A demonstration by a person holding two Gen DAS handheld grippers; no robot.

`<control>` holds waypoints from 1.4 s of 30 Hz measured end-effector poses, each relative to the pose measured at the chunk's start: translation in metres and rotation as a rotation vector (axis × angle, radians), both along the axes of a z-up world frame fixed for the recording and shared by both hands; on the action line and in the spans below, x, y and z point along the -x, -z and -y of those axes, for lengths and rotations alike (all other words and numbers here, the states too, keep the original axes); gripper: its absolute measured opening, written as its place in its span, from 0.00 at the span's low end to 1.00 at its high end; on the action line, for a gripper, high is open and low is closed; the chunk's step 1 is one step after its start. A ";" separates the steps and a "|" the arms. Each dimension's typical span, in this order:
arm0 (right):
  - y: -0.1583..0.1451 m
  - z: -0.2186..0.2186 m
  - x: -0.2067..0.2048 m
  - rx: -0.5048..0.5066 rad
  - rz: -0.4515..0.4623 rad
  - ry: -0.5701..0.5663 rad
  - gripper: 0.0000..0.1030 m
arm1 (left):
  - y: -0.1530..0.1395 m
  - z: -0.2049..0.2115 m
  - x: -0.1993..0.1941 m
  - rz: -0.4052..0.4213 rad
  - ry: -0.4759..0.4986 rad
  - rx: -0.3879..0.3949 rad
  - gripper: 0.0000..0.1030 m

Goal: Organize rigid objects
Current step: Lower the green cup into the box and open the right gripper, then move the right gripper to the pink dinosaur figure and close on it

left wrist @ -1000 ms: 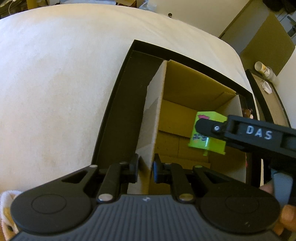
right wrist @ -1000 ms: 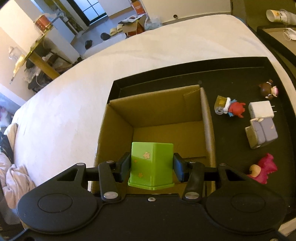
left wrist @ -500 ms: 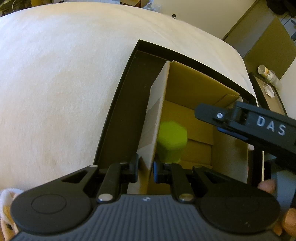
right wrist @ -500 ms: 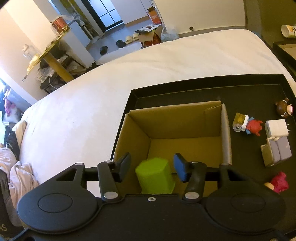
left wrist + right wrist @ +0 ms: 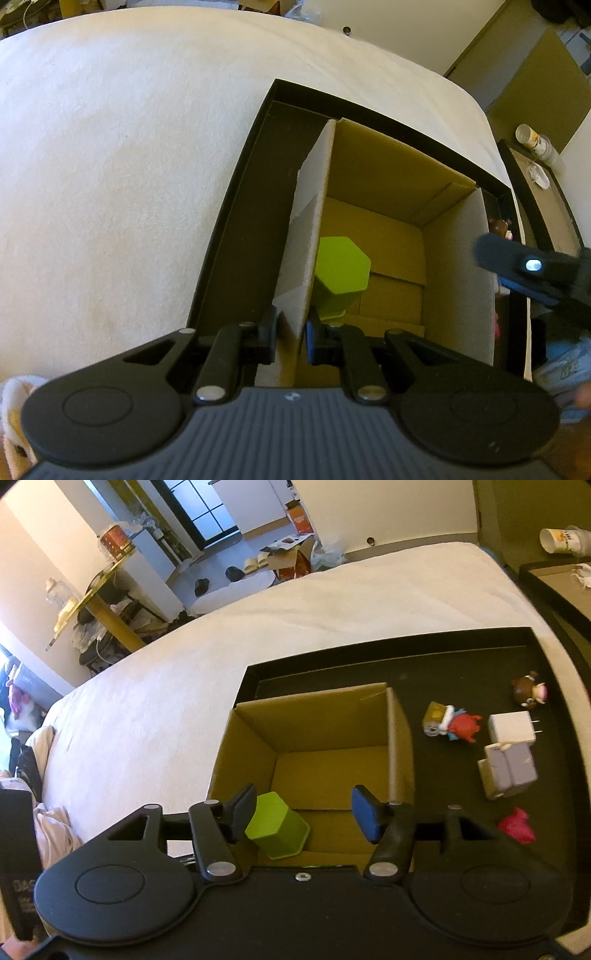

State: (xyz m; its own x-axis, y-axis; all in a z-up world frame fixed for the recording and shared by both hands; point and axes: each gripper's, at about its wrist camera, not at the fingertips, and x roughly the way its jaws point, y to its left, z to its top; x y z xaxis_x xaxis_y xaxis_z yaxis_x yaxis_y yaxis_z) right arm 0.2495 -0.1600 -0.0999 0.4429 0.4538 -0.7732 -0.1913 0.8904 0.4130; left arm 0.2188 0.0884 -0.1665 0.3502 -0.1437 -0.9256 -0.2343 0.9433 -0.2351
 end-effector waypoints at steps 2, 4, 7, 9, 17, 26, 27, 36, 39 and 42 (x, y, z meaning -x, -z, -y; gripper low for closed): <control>-0.002 0.002 -0.001 0.001 0.006 0.003 0.58 | 0.000 0.002 0.000 -0.001 0.004 -0.009 0.13; -0.007 0.014 0.002 -0.001 0.013 0.008 0.58 | 0.000 0.003 -0.001 -0.002 0.004 -0.015 0.13; -0.007 0.026 0.004 0.002 0.016 0.019 0.58 | -0.001 0.006 -0.002 -0.003 -0.001 -0.022 0.13; -0.007 0.033 0.005 0.007 0.017 0.025 0.58 | -0.001 0.008 -0.002 -0.004 0.000 -0.030 0.13; -0.003 0.061 0.010 0.015 0.013 0.054 0.58 | -0.001 0.010 -0.002 -0.008 -0.014 -0.036 0.13; 0.015 0.093 0.013 0.031 -0.020 0.104 0.58 | -0.001 0.011 0.000 -0.010 -0.022 -0.043 0.13; 0.017 0.096 0.014 0.034 -0.024 0.109 0.58 | -0.001 0.011 0.000 -0.010 -0.022 -0.044 0.13; 0.039 0.111 0.013 0.054 -0.065 0.149 0.64 | -0.002 0.013 0.000 -0.010 -0.024 -0.051 0.12; 0.051 0.114 0.011 0.041 -0.095 0.175 0.64 | -0.002 0.013 0.000 -0.012 -0.026 -0.054 0.12; 0.060 0.115 0.009 0.028 -0.124 0.193 0.64 | -0.003 0.013 0.000 -0.013 -0.030 -0.055 0.12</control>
